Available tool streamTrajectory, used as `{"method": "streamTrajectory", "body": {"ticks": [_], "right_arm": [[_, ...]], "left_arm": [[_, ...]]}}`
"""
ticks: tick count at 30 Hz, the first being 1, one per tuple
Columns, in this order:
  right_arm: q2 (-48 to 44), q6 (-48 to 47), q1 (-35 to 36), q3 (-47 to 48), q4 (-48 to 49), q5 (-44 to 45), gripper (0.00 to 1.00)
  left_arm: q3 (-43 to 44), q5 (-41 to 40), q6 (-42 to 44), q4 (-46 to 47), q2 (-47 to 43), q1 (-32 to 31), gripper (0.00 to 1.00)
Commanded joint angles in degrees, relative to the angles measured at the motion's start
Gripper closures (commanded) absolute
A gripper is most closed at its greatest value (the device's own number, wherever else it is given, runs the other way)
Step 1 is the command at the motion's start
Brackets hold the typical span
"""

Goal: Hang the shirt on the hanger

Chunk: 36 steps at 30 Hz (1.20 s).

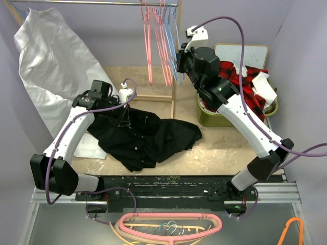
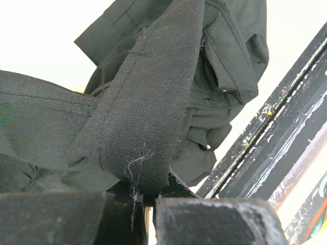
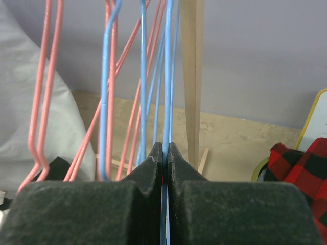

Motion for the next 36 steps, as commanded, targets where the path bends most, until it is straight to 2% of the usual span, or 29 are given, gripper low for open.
{"method": "streamTrajectory", "body": {"ticks": [1, 8, 11, 17, 23, 26, 31, 36], "right_arm": [[-5.91, 0.41, -0.10, 3.14, 3.44, -1.64, 1.00], [-10.84, 1.81, 0.43, -0.86, 1.36, -2.52, 1.00], [-15.21, 4.06, 0.62, -7.55, -0.92, -2.80, 1.00], [-29.97, 13.50, 2.86, -26.14, -7.83, -4.05, 1.00], [-44.24, 26.11, 9.59, -41.29, -17.02, -7.48, 1.00], [-53.60, 29.65, 10.36, -47.60, -20.92, -10.82, 1.00], [-73.02, 34.04, 10.37, -56.59, -19.46, -18.31, 1.00], [-78.95, 36.48, 10.32, -61.52, -16.95, -24.63, 1.00]], "left_arm": [[-0.19, 1.23, 0.99, 0.95, -0.73, 0.48, 0.99], [0.83, 1.66, 1.40, -0.06, 0.00, 0.44, 0.99], [1.83, 3.76, 2.49, -1.51, 0.46, 0.41, 0.99], [6.34, 8.68, 5.59, -6.87, 2.80, 0.41, 0.99], [10.67, 8.43, 6.48, -10.49, 6.47, 0.47, 0.99], [11.56, 8.31, 6.40, -10.81, 7.31, 0.41, 1.00], [12.78, 6.29, 6.03, -10.80, 8.59, 0.41, 1.00], [13.36, 5.53, 5.30, -10.91, 9.42, 0.41, 1.00]]}}
